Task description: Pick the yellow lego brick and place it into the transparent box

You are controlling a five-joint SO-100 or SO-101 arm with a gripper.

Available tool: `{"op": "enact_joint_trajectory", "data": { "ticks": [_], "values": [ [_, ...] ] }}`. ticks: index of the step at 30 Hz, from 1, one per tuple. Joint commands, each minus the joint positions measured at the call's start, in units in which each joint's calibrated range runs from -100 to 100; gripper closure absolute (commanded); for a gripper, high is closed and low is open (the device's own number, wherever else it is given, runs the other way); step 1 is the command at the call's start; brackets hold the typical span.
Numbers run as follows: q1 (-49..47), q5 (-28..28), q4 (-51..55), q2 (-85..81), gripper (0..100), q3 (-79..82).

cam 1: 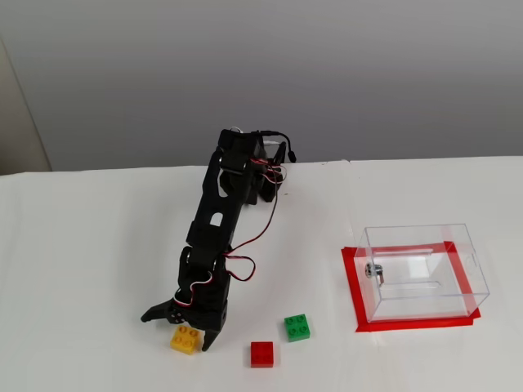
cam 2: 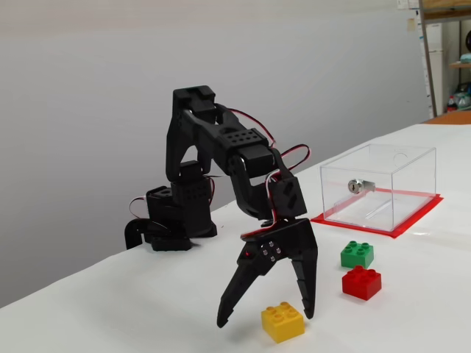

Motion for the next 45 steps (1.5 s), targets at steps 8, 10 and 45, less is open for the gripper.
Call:
{"op": "enact_joint_trajectory", "data": {
  "ticks": [8,10,45],
  "values": [
    [-0.25,0.34,-0.21,-0.08,46,-2.15],
    [-0.25,0.34,-0.03,-0.08,46,-2.15],
    [-0.4,0.34,0.23,-2.45,84,-1.79]
  ]
}}
